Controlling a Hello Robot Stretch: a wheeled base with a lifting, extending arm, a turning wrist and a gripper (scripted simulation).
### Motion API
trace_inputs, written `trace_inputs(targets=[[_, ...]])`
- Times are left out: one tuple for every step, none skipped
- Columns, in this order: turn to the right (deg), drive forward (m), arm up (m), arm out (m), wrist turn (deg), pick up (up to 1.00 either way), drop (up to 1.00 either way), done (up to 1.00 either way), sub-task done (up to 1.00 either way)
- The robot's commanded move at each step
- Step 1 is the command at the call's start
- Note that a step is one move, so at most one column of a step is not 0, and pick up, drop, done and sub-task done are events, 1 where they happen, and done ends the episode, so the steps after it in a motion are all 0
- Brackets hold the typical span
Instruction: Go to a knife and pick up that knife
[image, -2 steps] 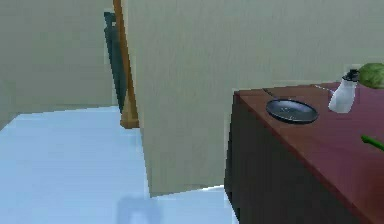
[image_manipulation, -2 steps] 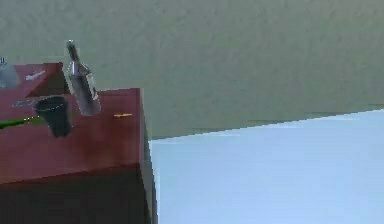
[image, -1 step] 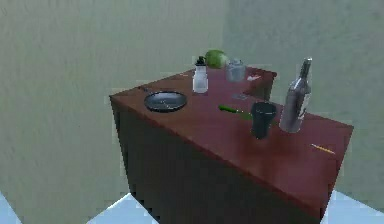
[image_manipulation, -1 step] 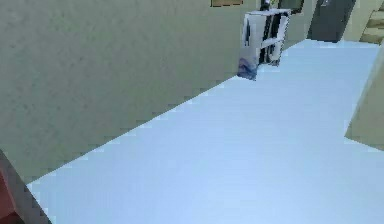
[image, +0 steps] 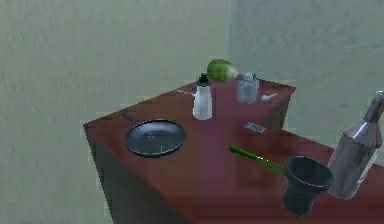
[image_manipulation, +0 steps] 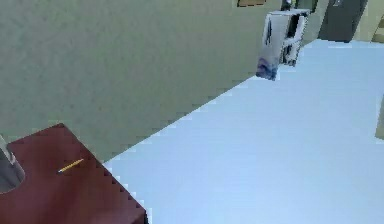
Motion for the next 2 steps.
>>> trace_inputs(targets=[[-45.0,0.0,0.0,0.0,0.0,0.0,0.0,0.0,0.0],[-21.0,0.0,0.0,0.0,0.0,0.0,0.0,0.0,0.0]])
